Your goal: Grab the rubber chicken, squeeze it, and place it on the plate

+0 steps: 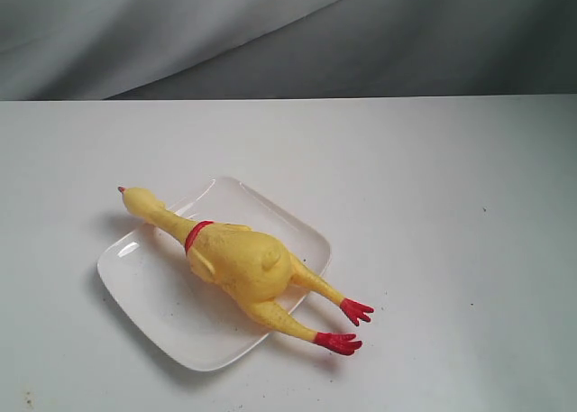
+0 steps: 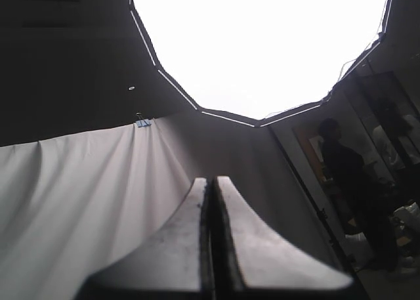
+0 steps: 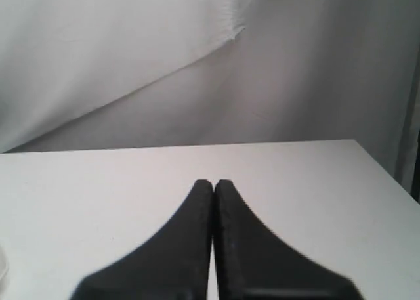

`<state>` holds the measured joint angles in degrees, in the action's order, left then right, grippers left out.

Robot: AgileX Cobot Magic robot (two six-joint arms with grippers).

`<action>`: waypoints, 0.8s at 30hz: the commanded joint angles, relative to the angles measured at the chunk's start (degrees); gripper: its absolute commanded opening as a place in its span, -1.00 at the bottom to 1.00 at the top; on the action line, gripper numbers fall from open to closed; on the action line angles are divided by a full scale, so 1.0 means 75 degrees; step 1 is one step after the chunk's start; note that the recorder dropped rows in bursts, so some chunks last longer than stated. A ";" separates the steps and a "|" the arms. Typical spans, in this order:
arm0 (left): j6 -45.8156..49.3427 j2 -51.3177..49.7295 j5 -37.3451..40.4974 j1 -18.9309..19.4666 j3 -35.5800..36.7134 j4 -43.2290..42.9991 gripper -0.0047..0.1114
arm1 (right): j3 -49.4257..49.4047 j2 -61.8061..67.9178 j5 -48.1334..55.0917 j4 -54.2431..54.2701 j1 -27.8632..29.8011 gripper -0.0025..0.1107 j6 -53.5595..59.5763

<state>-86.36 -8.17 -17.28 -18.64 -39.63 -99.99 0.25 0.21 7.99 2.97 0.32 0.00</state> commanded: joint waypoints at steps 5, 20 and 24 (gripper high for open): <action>-0.0043 0.0020 0.0074 -0.0030 0.0041 0.0063 -0.92 | -0.0033 -0.0028 0.1123 -0.0395 0.0428 -0.96 0.0000; -0.0026 0.0020 0.0074 -0.0030 0.0041 0.0063 -0.92 | -0.0033 -0.0028 0.1517 -0.0453 0.0412 -0.96 -0.0042; -0.0026 0.0020 0.0074 -0.0030 0.0041 0.0063 -0.92 | -0.0033 -0.0028 0.1517 -0.0453 0.0412 -0.96 -0.0042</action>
<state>-86.36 -8.17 -17.28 -18.64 -39.63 -99.99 0.15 0.21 19.34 0.00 3.11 0.00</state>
